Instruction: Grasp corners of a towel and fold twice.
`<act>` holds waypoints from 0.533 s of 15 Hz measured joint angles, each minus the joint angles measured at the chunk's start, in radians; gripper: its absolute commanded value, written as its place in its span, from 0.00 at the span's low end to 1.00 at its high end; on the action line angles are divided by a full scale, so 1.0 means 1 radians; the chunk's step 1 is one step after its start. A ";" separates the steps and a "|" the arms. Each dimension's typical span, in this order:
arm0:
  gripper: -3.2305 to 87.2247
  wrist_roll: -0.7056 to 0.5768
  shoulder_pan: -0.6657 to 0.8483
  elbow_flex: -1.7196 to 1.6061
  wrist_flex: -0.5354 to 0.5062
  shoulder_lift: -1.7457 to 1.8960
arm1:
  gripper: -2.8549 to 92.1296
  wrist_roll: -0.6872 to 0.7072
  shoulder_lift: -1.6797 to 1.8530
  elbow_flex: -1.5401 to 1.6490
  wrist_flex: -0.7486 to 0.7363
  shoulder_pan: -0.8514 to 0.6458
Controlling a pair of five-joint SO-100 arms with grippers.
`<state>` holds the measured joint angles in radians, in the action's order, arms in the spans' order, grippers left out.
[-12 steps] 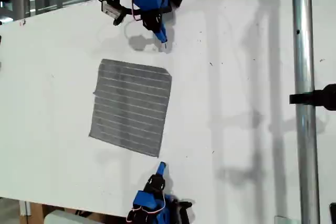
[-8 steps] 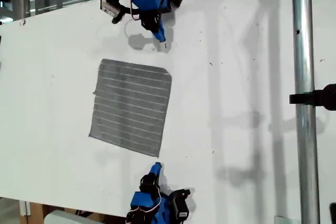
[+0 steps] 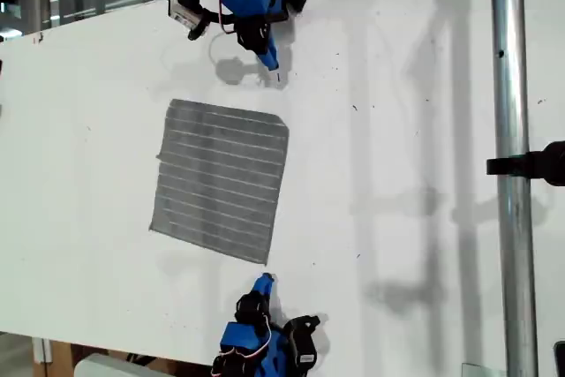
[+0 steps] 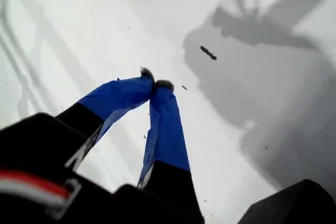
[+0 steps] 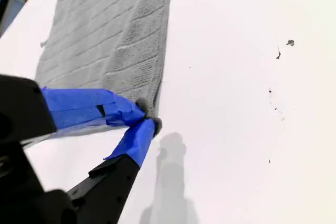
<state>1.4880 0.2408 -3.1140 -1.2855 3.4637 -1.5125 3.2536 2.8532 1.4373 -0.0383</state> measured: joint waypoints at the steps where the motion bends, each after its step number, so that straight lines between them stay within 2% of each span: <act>1: 0.03 0.002 0.000 0.000 0.000 0.000 | 0.03 0.011 -0.083 -0.072 -0.023 0.005; 4: 0.02 0.002 0.000 0.000 0.000 0.000 | 0.03 0.112 -0.618 -0.434 -0.123 0.012; 7: 0.02 0.003 0.000 0.000 0.000 0.000 | 0.03 0.267 -1.216 -0.899 -0.112 0.032; 8: 0.02 0.006 0.000 0.000 0.000 0.000 | 0.08 0.304 -1.388 -1.039 -0.094 0.034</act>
<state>1.4941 0.2408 -3.1140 -1.2855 3.4637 -1.2088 1.8653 1.8147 1.3438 -0.0046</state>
